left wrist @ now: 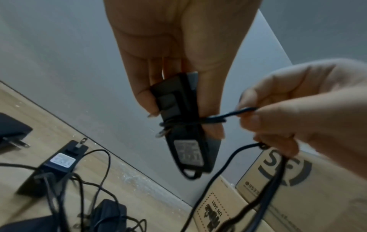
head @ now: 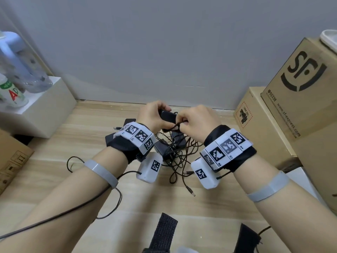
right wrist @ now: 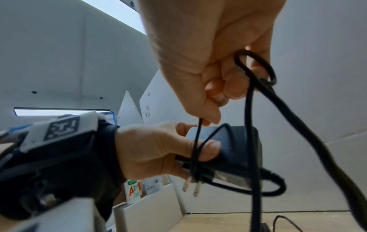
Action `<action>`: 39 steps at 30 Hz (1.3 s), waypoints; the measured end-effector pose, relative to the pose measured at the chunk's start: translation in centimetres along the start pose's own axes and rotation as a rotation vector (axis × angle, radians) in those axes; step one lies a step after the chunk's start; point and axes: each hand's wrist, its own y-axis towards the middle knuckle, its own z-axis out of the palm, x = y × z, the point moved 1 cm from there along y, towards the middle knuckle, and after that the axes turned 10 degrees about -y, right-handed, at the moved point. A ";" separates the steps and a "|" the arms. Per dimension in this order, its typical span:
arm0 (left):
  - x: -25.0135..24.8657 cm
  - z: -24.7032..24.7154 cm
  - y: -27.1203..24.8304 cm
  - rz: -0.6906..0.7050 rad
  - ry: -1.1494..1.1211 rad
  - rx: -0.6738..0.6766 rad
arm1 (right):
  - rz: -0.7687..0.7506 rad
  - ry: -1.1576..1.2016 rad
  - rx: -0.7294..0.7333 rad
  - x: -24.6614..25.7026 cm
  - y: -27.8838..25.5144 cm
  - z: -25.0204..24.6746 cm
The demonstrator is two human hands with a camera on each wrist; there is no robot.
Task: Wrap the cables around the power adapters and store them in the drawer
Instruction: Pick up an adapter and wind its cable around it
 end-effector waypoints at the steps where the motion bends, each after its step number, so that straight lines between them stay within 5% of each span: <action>1: -0.2 -0.1 0.0 -0.013 0.030 0.042 | -0.002 -0.013 -0.017 -0.2 0.2 0.0; 4: -0.8 -0.4 -0.1 -0.043 0.091 0.148 | 0.015 -0.023 -0.091 -1.6 0.8 0.1; 9: -0.4 -1.0 -0.1 -0.043 -0.063 0.040 | 0.133 0.152 0.040 -3.3 1.1 1.8; 20: 0.3 -0.2 0.0 -0.001 -0.108 0.129 | 0.086 0.411 0.048 -2.9 1.8 2.4; 25: -0.2 0.2 -0.6 -0.043 -0.133 0.438 | 0.095 0.415 -0.028 -3.4 2.2 2.2; 32: -0.5 -1.0 -0.8 -0.057 -0.501 0.633 | 0.082 0.421 0.057 -4.3 2.2 3.3; 39: -0.8 -1.1 -0.8 -0.093 -0.851 0.579 | 0.006 0.410 0.104 -2.7 1.2 4.4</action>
